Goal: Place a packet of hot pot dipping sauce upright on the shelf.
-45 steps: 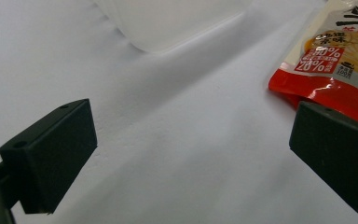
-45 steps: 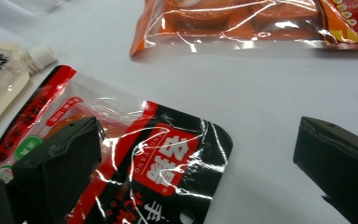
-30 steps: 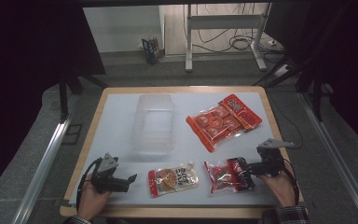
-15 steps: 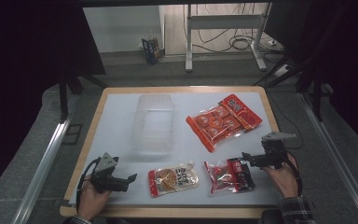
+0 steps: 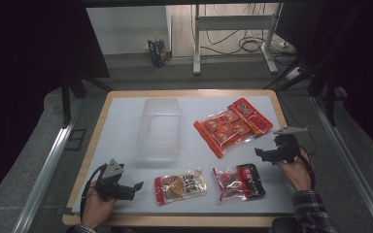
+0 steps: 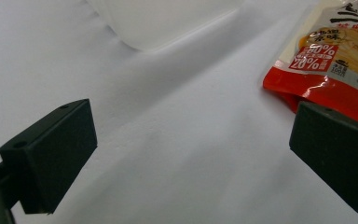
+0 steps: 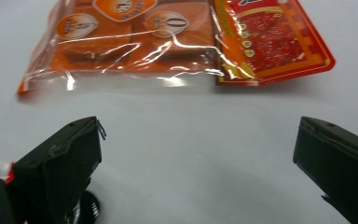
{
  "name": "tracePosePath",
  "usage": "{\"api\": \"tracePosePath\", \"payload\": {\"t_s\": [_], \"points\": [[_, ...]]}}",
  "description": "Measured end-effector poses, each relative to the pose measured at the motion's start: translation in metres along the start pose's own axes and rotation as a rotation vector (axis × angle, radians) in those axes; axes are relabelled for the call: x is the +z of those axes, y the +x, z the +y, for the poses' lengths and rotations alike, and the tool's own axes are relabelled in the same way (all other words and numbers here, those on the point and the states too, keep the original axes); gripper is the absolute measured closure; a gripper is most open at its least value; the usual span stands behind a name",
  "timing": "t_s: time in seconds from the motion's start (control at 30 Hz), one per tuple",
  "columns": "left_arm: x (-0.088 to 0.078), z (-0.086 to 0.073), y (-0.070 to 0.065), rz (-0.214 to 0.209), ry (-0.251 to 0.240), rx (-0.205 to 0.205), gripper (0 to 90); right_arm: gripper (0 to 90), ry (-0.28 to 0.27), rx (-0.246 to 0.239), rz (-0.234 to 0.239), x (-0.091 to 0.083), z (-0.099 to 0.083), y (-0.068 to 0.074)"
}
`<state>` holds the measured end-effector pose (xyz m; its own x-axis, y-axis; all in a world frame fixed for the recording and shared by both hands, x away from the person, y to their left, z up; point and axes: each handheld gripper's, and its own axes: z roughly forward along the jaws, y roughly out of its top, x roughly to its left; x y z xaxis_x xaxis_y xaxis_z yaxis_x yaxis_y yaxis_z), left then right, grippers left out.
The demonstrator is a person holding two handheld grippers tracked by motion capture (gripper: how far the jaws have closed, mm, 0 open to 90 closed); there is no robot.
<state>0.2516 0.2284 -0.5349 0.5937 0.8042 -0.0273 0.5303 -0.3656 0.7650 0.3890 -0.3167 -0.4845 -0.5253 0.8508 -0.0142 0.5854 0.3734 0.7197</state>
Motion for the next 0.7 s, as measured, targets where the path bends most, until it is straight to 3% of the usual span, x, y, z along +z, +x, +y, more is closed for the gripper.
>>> {"api": "tracePosePath", "payload": {"t_s": [0.3,0.7], "points": [[0.002,0.000,-0.001,0.008,0.021,0.013,0.7,0.8,0.012,0.024,-0.012,0.014,0.008,-0.015],[0.005,0.000,-0.002,0.014,0.046,0.028,0.8,10.2,0.067,0.057,-0.046,0.033,0.017,-0.038]]}}
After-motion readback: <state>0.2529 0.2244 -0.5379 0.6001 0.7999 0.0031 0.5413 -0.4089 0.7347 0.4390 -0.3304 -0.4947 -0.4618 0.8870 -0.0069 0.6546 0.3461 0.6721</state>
